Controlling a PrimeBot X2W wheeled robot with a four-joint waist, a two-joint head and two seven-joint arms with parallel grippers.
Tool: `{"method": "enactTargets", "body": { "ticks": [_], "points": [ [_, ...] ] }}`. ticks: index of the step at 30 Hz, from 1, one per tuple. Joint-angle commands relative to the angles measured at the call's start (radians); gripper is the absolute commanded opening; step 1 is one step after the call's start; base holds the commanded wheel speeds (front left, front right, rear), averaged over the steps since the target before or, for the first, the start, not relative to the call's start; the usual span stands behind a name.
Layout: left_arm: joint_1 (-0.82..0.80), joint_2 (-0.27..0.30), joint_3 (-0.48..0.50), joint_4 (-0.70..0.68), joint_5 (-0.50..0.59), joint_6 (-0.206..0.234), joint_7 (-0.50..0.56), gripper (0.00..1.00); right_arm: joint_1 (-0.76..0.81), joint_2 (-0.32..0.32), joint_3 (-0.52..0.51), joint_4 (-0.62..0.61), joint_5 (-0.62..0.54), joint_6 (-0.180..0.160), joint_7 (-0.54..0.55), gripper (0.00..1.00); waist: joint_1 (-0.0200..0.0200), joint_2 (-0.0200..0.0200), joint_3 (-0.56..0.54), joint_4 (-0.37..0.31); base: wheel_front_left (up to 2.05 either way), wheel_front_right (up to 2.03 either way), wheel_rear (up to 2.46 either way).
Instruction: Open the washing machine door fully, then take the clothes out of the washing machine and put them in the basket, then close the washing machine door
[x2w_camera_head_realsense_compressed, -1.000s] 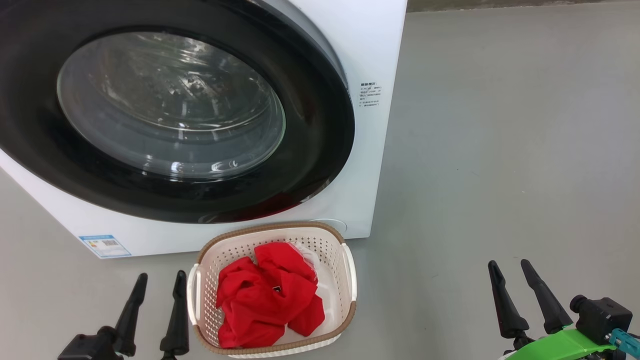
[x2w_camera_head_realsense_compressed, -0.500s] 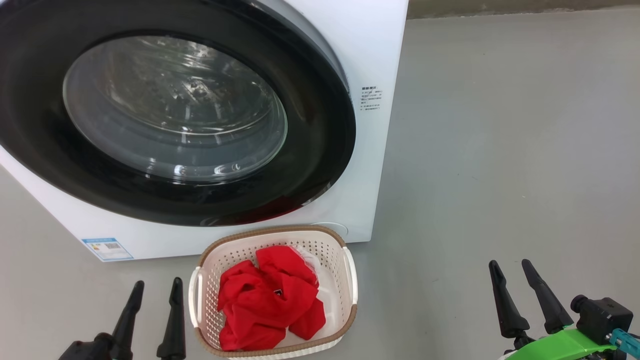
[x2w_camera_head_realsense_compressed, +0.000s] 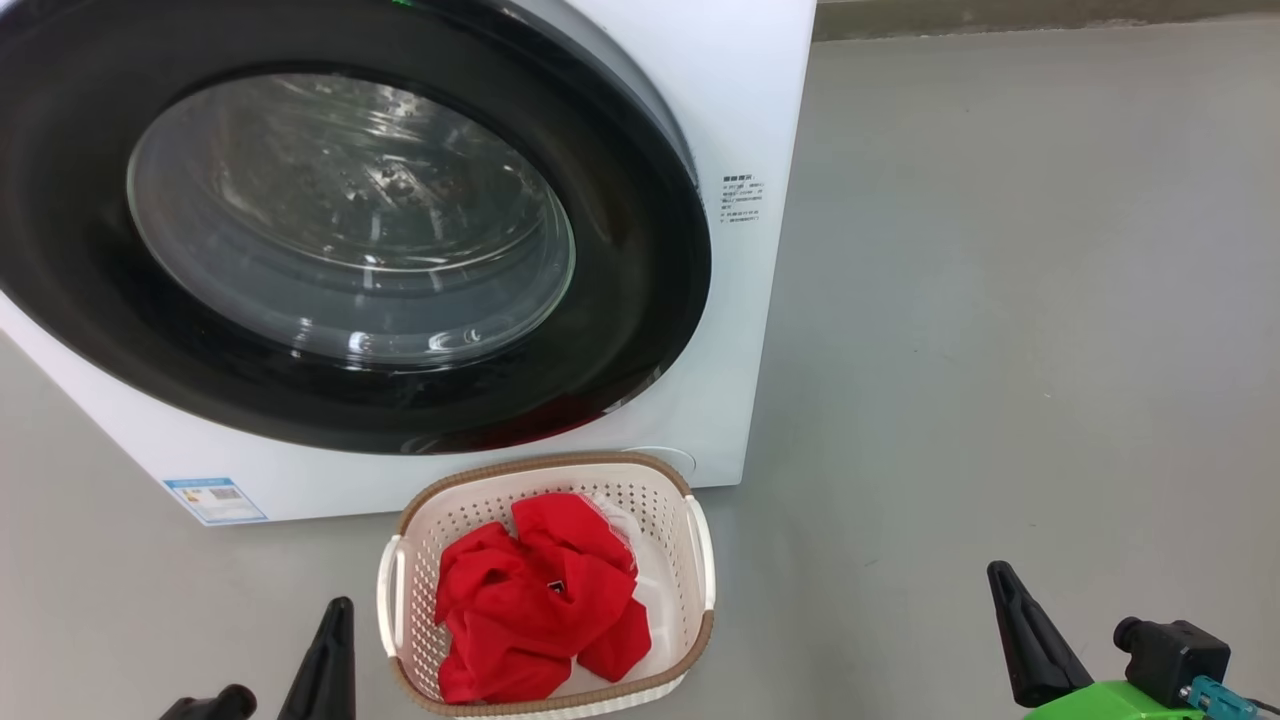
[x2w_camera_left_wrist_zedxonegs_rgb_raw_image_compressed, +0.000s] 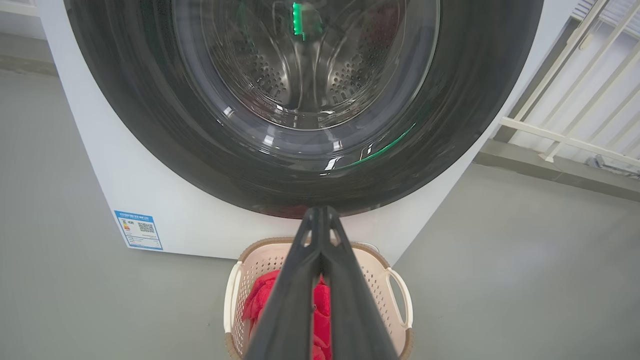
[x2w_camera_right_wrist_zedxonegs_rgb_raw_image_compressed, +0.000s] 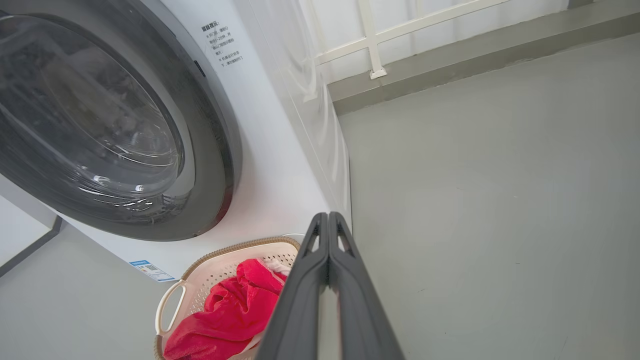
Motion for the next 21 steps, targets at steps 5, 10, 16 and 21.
{"method": "enactTargets", "body": {
  "ticks": [5, 10, 16, 21],
  "points": [
    [-0.006, 0.011, 0.008, -0.024, -0.068, -0.001, 0.017, 0.0, -0.009, -0.011, -0.013, -0.027, 0.065, 0.0, 0.016, 0.0, 0.0011, 0.0, -0.004, -0.003, 0.0, 0.0, 0.0],
    [-0.011, 0.012, 0.01, -0.024, -0.11, -0.001, 0.029, 0.0, -0.015, -0.011, -0.017, -0.029, 0.101, 0.0, 0.027, 0.0, 0.0, 0.0, -0.004, -0.004, 0.0, 0.0, 0.0],
    [-0.017, 0.014, 0.013, -0.025, -0.173, -0.001, 0.046, 0.0, -0.023, -0.011, -0.022, -0.033, 0.156, 0.0, 0.044, 0.0, 0.0, 0.0, -0.007, -0.007, 0.0, 0.0, 0.0],
    [-0.022, 0.015, 0.016, -0.026, -0.225, -0.001, 0.06, 0.0, -0.029, -0.01, -0.027, -0.037, 0.201, 0.0, 0.058, 0.0, 0.0, 0.0, -0.009, -0.009, 0.0, 0.0, 0.0]
  ]
}}
